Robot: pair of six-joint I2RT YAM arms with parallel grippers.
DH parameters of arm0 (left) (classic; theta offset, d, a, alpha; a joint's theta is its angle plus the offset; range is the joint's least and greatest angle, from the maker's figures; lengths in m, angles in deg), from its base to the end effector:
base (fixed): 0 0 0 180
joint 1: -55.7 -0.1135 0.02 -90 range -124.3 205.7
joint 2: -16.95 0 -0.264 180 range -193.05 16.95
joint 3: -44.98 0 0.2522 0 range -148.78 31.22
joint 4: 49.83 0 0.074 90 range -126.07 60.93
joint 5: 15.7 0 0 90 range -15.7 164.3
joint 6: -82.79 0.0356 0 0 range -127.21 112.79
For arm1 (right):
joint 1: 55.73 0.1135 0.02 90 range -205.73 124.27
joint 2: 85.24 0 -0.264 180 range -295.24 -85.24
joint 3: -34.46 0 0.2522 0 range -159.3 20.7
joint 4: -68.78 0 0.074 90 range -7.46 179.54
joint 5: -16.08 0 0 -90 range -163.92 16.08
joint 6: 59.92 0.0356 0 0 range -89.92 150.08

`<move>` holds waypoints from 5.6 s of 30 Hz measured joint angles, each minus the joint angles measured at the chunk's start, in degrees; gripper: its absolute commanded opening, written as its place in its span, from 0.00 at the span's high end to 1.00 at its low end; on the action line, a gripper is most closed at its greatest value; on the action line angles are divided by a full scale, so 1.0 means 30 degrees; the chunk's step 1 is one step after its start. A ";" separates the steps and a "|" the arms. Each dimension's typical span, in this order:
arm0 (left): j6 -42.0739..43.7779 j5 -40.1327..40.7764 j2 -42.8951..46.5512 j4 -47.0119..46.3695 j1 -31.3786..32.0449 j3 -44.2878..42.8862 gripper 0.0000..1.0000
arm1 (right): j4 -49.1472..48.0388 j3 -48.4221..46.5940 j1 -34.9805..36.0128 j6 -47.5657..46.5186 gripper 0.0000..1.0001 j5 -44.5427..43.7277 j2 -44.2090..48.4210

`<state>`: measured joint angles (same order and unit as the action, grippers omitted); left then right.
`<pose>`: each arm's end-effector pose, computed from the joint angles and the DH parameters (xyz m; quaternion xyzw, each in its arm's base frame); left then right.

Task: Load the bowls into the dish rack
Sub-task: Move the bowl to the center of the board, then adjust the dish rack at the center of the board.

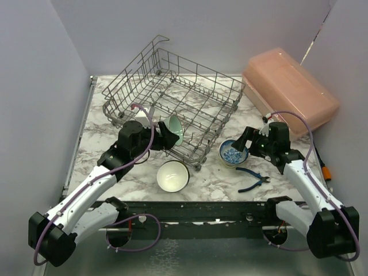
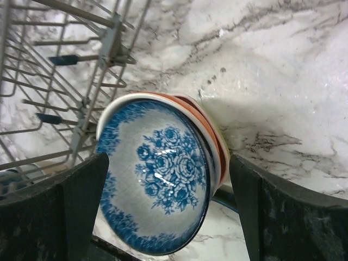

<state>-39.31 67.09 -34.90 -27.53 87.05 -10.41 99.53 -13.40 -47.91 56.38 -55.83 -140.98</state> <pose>0.1789 -0.1142 0.3015 0.0313 0.8115 -0.3491 0.4675 0.2020 0.0389 0.2298 0.0757 0.8894 0.2610 0.3676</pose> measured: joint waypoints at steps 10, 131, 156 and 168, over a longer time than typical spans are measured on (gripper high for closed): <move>0.0911 -0.0022 -0.0095 0.0372 0.0095 -0.0124 1.00 | -0.1326 0.0656 0.0000 -0.0189 0.08 0.0758 -0.2484; -0.1239 -0.1443 0.0539 -0.1960 0.0044 0.1042 1.00 | -0.0328 -0.7235 0.7308 -0.0831 0.69 -0.0933 -0.8517; -0.1275 -0.1319 0.0386 -0.2040 0.0095 0.1049 1.00 | 0.0721 -0.7249 0.7519 -0.2135 0.99 -0.0918 -0.7868; -0.1275 -0.1443 0.0386 -0.2025 0.0219 0.1049 1.00 | 0.1144 -0.7162 0.7526 -0.2412 1.00 -0.0911 -0.7461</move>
<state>-43.13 62.77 -33.74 -33.61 87.71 -7.26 102.96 -34.89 -25.33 49.15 -58.56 -163.36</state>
